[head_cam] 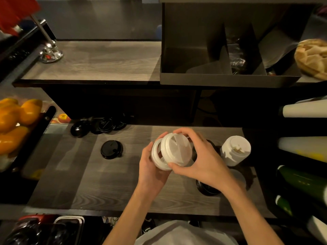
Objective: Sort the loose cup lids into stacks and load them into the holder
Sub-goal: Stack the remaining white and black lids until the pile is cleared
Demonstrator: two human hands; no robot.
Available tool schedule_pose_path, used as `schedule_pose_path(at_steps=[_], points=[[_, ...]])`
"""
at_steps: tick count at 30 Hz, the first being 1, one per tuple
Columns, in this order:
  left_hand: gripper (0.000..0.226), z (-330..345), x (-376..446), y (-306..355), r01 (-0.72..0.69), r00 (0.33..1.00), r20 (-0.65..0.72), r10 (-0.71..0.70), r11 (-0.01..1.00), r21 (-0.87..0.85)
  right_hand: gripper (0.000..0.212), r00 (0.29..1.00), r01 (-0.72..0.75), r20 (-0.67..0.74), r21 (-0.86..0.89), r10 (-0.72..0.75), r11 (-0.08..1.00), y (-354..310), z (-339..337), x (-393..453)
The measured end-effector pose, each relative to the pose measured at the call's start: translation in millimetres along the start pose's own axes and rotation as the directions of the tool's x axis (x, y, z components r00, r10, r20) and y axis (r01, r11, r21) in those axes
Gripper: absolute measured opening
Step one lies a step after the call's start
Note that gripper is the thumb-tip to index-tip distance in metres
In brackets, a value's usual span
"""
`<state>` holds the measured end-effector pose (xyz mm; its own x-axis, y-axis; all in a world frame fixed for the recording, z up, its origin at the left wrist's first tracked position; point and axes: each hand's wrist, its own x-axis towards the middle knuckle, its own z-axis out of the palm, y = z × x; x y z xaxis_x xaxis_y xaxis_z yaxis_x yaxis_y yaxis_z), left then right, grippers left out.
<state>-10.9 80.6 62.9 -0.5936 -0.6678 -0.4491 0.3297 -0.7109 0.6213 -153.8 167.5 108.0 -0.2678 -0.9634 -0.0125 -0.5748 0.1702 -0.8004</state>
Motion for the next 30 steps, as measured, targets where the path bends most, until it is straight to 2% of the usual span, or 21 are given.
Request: schedule_pose_path(at_steps=[9,17,20,23,25,27,29,30], points=[[0.034,8,2,-4,-0.030,0.999,-0.018,0.030,0.999,0.033,0.087,0.998,0.062,0.020,-0.102,-0.061,0.993,-3,7,-1],[0.050,22,5,-10,0.016,0.996,0.085,-0.019,0.999,0.037,0.083,0.998,0.047,-0.024,-0.081,-0.050,0.996,9,-3,-7],[0.057,37,10,-16,0.032,0.987,0.152,-0.047,0.994,0.104,0.085,0.999,0.020,-0.026,-0.071,-0.022,0.997,19,-21,-10],[0.047,62,17,-26,-0.024,0.980,0.199,-0.029,0.966,0.257,0.088,0.998,-0.029,-0.065,-0.066,0.025,0.997,35,-44,-14],[0.045,84,25,-34,-0.044,0.977,0.214,-0.019,0.958,0.284,0.093,0.970,-0.171,-0.164,0.074,0.181,0.983,48,-59,-21],[0.047,98,36,-41,-0.081,0.972,0.234,0.007,0.947,0.311,0.085,0.911,-0.301,-0.161,0.374,0.381,0.877,57,-69,-25],[0.047,110,49,-54,-0.132,0.953,0.301,0.024,0.930,0.344,0.062,0.881,-0.282,-0.124,0.636,0.457,0.718,72,-78,-32],[0.044,112,56,-59,-0.161,0.948,0.314,0.039,0.914,0.373,0.053,0.863,-0.262,-0.144,0.693,0.484,0.672,81,-81,-33]])
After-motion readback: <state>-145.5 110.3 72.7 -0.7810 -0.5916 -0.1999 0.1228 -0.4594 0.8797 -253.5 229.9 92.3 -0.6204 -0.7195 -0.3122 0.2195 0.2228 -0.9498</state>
